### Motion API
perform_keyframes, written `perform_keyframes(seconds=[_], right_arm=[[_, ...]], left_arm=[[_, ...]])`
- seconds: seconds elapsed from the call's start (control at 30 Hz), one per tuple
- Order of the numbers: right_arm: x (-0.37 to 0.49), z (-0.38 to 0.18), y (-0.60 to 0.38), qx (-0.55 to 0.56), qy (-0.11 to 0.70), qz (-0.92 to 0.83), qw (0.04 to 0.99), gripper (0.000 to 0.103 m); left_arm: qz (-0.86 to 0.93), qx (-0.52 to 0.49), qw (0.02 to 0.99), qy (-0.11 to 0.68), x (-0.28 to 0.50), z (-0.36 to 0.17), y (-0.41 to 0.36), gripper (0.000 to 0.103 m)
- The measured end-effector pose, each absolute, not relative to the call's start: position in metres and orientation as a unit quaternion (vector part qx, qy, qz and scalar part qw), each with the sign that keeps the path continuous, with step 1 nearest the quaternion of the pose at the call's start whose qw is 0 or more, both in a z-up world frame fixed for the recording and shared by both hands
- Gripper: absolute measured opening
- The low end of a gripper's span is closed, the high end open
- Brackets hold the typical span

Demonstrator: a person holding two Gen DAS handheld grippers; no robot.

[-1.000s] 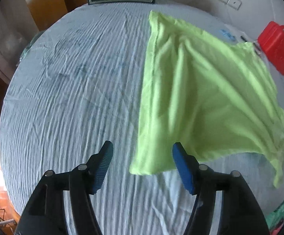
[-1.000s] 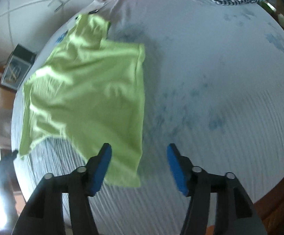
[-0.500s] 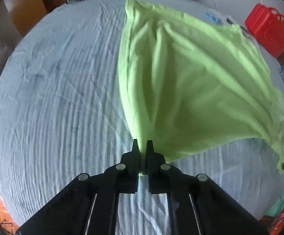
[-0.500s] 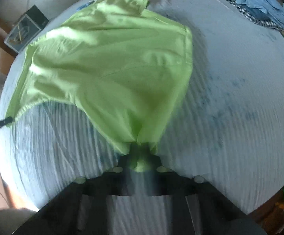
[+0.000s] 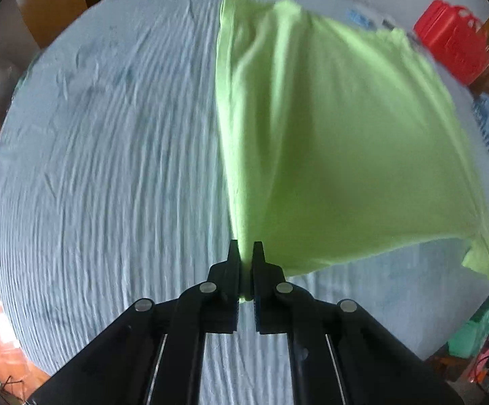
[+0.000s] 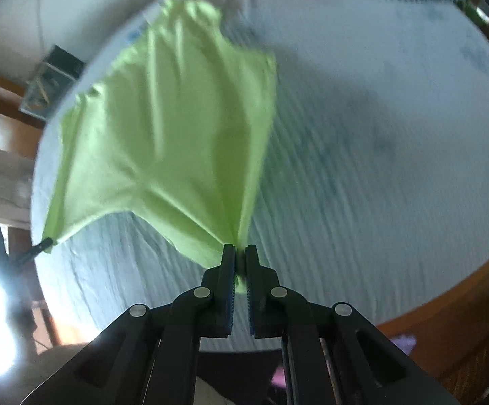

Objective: Fold clothes

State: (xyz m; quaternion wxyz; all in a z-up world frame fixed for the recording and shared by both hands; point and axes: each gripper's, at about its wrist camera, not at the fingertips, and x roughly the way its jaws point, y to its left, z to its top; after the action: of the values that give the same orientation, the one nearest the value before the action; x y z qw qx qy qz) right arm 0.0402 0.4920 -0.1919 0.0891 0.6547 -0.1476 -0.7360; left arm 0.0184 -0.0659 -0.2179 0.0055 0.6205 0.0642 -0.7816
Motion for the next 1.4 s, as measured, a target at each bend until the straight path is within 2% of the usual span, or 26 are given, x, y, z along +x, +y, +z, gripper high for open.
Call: perform_keyframes(seconds=[0.1, 0.2, 0.27, 0.33, 0.37, 0.4, 0.53, 0.73, 0.87, 0.97, 1.03, 1.07, 1.1, 1.13, 1.4], right_arm=[[0.045, -0.213, 0.493, 0.684, -0.139, -0.713, 0.076, 0.006], [0.044, -0.208, 0.503, 0.671, -0.153, -0.723, 0.069, 0.009], [0.041, -0.201, 0.51, 0.656, -0.164, -0.734, 0.066, 0.023], [0.035, -0.196, 0.511, 0.646, -0.164, -0.742, 0.066, 0.032], [0.033, -0.195, 0.51, 0.644, -0.162, -0.744, 0.067, 0.036], [0.032, -0.195, 0.508, 0.645, -0.16, -0.744, 0.071, 0.041], [0.031, -0.207, 0.501, 0.656, -0.156, -0.734, 0.08, 0.042], [0.045, -0.217, 0.495, 0.661, -0.15, -0.731, 0.077, 0.042], [0.044, -0.219, 0.49, 0.656, -0.136, -0.739, 0.073, 0.042], [0.041, -0.221, 0.479, 0.654, -0.11, -0.745, 0.072, 0.045], [0.04, -0.22, 0.47, 0.651, -0.074, -0.753, 0.064, 0.049], [0.04, -0.219, 0.466, 0.65, -0.057, -0.755, 0.061, 0.047], [0.039, -0.218, 0.462, 0.653, -0.04, -0.754, 0.059, 0.035], [0.039, -0.217, 0.46, 0.656, -0.035, -0.752, 0.06, 0.004], [-0.012, -0.154, 0.487, 0.614, -0.135, -0.77, 0.112, 0.005]], left_arm=[[-0.774, 0.63, 0.007, 0.064, 0.02, -0.226, -0.069, 0.006], [-0.777, 0.625, -0.001, 0.075, 0.018, -0.219, -0.073, 0.008], [-0.785, 0.613, -0.003, 0.085, 0.017, -0.207, -0.077, 0.024], [-0.8, 0.594, 0.006, 0.084, 0.018, -0.193, -0.082, 0.076], [-0.806, 0.585, 0.01, 0.084, 0.018, -0.187, -0.084, 0.086], [-0.813, 0.577, 0.015, 0.084, 0.019, -0.181, -0.087, 0.092], [-0.813, 0.573, 0.03, 0.098, 0.017, -0.184, -0.092, 0.092], [-0.799, 0.592, 0.051, 0.095, 0.016, -0.222, -0.088, 0.092], [-0.785, 0.612, 0.041, 0.093, 0.016, -0.241, -0.073, 0.081], [-0.789, 0.61, 0.032, 0.063, 0.015, -0.237, -0.062, 0.06], [-0.789, 0.612, 0.026, 0.054, 0.015, -0.232, -0.057, 0.017], [-0.784, 0.617, 0.024, 0.065, 0.014, -0.23, -0.059, 0.012], [-0.781, 0.62, 0.025, 0.076, 0.014, -0.226, -0.061, 0.01], [-0.78, 0.62, 0.025, 0.082, 0.014, -0.221, -0.062, 0.01], [-0.798, 0.594, -0.011, 0.101, -0.015, -0.166, -0.068, 0.008]])
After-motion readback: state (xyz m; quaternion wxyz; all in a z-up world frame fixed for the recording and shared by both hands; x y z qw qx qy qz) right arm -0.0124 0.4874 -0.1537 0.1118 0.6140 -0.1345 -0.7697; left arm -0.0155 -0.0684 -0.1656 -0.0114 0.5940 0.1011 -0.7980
